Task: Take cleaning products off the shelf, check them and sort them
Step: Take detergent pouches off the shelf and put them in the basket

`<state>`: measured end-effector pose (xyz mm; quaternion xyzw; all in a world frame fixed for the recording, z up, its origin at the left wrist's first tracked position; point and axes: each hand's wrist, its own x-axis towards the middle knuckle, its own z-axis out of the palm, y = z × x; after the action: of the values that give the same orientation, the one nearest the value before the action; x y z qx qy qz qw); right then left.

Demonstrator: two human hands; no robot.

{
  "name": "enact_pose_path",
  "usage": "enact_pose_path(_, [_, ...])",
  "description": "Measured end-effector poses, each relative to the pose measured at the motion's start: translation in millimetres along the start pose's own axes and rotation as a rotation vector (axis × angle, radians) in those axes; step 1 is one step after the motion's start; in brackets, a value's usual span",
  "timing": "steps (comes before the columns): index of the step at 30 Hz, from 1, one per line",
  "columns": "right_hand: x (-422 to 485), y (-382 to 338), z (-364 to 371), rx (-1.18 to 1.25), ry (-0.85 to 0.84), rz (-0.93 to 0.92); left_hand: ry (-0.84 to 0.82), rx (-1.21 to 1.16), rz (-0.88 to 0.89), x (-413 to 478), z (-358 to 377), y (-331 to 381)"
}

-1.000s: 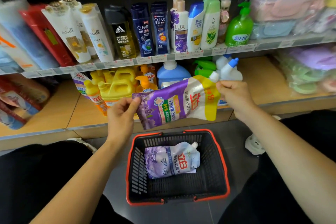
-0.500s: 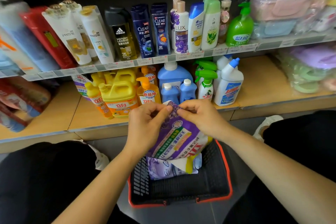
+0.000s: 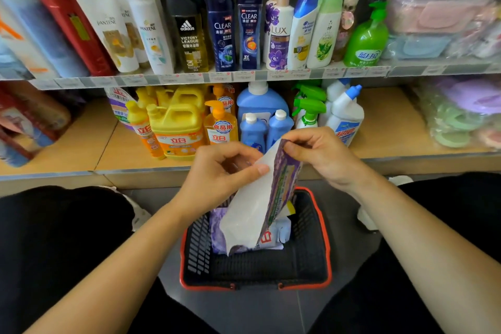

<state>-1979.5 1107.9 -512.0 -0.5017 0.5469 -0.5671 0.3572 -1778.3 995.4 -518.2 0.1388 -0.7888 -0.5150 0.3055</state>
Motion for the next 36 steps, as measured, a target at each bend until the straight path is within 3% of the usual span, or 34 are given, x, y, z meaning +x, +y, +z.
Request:
enact_pose_path(4, [1,-2,-3,0.039,-0.005,0.018,-0.01,-0.007,-0.011,-3,6,-1])
enact_pose_path(9, [1,-5,-11,0.191,0.017,0.022,-0.164,-0.018,-0.068,-11,5,0])
enact_pose_path(16, [6,-5,-20,0.15,0.071,0.009,-0.348,0.118,-0.045,-20,-8,2])
enact_pose_path(18, [8,-5,-22,0.159,0.108,0.005,-0.266,0.251,0.065,-23,-9,4])
enact_pose_path(21, [11,-5,-24,0.185,0.166,-0.014,0.005,0.426,0.308,-31,-3,3])
enact_pose_path(27, [16,-6,-23,0.187,0.209,0.002,-0.1,0.735,0.443,-40,18,-5])
enact_pose_path(36, [23,-6,-29,0.251,0.293,0.028,0.101,0.713,0.505,-52,7,-31])
